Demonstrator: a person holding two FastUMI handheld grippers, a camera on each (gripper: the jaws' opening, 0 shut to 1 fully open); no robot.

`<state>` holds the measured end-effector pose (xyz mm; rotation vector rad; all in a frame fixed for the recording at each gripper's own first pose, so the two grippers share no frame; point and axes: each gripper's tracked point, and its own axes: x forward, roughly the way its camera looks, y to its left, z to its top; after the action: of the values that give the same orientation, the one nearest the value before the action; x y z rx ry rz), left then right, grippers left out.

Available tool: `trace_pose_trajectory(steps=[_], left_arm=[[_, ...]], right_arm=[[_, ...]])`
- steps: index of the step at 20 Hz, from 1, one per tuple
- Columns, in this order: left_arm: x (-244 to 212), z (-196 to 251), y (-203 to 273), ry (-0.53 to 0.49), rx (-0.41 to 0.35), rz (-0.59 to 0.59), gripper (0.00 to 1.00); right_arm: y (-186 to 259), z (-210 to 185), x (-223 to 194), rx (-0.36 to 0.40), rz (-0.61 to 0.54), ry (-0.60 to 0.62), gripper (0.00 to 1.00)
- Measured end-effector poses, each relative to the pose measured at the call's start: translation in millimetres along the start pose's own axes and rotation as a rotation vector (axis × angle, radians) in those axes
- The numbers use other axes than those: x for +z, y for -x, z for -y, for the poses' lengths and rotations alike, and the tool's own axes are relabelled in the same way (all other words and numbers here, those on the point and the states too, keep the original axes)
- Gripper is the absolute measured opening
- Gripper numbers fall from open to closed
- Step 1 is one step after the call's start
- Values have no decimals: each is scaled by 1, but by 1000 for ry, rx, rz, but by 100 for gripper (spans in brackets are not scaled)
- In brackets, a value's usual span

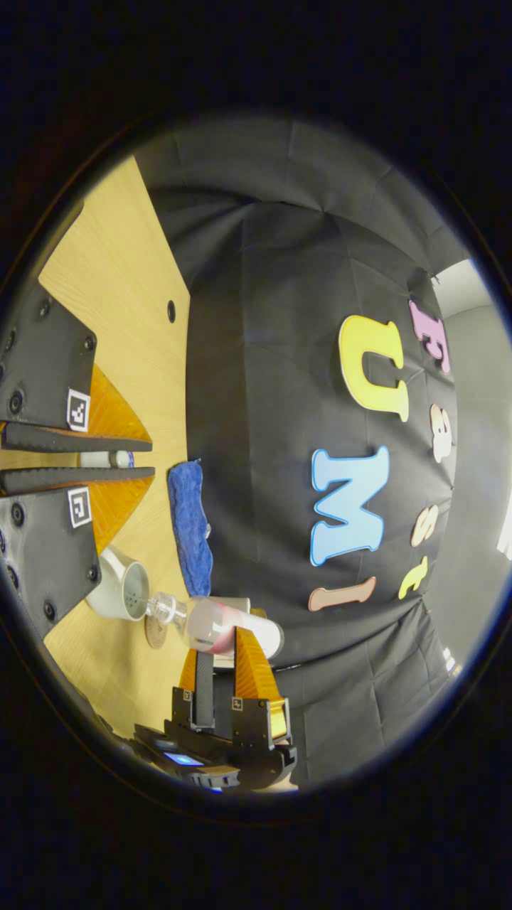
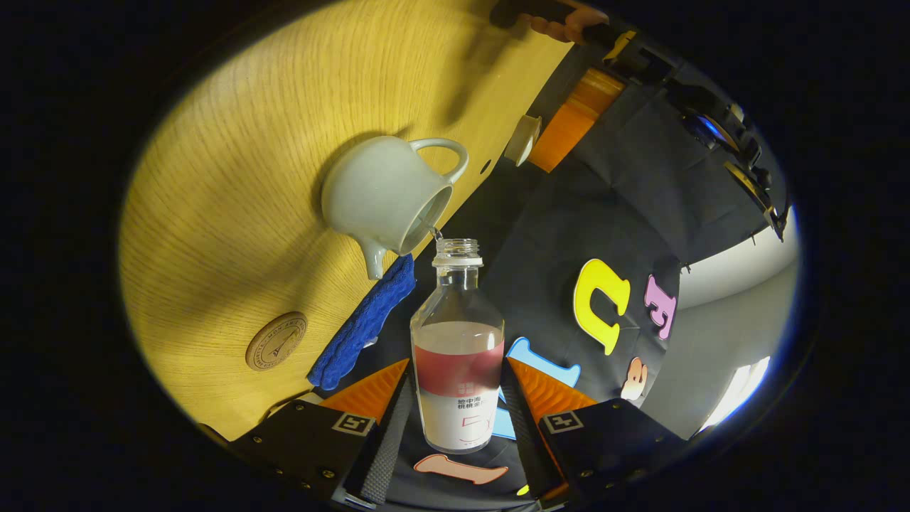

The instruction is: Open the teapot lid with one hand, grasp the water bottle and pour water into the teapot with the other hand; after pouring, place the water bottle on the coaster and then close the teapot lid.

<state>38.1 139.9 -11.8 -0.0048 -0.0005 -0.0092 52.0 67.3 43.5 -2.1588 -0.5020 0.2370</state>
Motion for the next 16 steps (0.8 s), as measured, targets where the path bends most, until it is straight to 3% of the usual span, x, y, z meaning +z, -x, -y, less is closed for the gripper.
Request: trace_pose_trajectory(steps=[7, 8, 10, 13, 16], left_arm=[[1, 0, 0, 0, 0, 0, 14], [0, 0, 0, 0, 0, 0, 18], [0, 0, 0, 0, 0, 1, 15], [1, 0, 0, 0, 0, 0, 18], [1, 0, 1, 0, 1, 0, 18]], right_arm=[[0, 4, 0, -6, 0, 13, 71], [1, 4, 0, -8, 1, 16, 71], [1, 1, 0, 9, 0, -1, 70], [-2, -4, -4, 46, -9, -76, 71], [-1, -14, -9, 85, -37, -240, 71]])
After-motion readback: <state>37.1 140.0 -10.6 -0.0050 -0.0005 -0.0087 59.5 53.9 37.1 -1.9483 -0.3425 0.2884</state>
